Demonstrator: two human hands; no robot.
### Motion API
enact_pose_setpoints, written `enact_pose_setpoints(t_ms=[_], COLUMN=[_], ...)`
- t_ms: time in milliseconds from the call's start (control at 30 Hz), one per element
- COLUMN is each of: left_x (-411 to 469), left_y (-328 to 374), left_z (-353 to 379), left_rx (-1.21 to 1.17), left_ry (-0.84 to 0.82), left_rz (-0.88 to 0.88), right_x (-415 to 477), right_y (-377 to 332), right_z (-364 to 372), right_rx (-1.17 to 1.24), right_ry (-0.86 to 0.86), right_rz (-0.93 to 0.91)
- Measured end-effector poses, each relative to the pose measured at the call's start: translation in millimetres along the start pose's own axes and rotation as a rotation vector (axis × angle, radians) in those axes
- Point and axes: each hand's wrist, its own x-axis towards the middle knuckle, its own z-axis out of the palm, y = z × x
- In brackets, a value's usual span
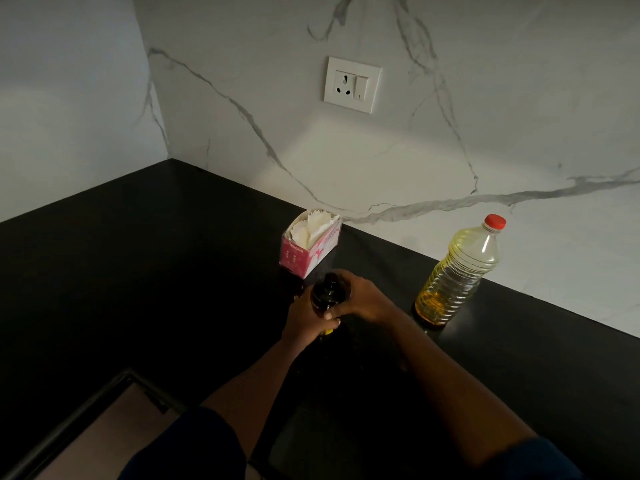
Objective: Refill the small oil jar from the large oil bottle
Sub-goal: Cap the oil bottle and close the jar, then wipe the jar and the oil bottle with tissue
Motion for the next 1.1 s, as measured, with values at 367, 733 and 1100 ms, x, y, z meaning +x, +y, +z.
enact_pose_setpoints(t_ms=[367, 733, 1100], left_x=[5.7, 12.7, 12.6], left_y=[-5.0, -3.4, -6.2], left_z=[-18.6, -23.3, -24.1], left_rx=[-0.1, -0.012, -0.025], left_ry=[-0.017, -0.091, -0.096], left_rz=[-0.043, -0.064, -0.039], right_x=[90.8, 181.5, 188.2], right_y=[-39.4, -47.3, -50.3], right_z=[-58.4, -48.1, -53.0], right_rx=[-0.261, -0.794, -0.593], right_ry=[0.387, 0.302, 0.389], right_rz=[-0.192, -0.18, -0.086])
